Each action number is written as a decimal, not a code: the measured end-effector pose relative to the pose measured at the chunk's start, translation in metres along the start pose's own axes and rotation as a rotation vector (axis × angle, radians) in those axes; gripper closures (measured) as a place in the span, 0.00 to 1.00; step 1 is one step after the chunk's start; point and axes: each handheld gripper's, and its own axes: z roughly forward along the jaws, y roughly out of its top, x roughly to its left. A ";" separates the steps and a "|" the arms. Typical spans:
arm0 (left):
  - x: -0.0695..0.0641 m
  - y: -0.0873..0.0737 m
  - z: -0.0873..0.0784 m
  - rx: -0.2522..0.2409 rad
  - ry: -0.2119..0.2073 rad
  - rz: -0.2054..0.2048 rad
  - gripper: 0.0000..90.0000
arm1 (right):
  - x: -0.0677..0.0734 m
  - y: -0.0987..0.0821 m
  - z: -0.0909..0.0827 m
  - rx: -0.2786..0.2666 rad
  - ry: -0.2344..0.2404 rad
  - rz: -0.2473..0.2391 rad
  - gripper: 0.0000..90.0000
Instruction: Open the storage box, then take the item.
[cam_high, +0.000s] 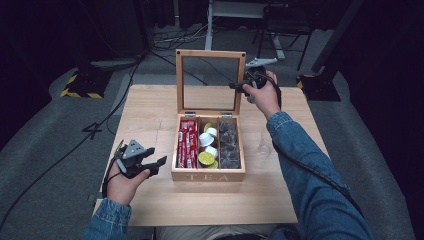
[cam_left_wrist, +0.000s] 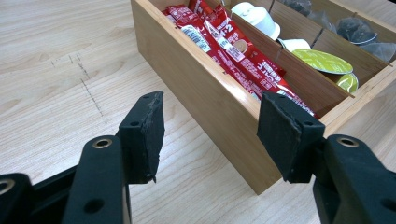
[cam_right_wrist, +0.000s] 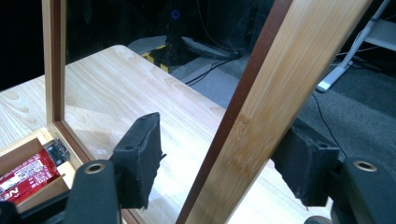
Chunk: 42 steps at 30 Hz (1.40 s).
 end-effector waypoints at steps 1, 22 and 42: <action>0.000 0.000 0.000 0.002 0.000 0.000 0.46 | 0.000 0.000 0.001 0.001 -0.002 0.004 0.36; 0.001 0.008 0.009 0.048 -0.020 0.030 0.42 | -0.001 0.001 -0.050 -0.034 0.032 0.036 0.29; 0.004 0.006 0.014 0.086 -0.015 0.032 0.38 | 0.036 -0.034 -0.123 -0.025 0.166 0.019 0.34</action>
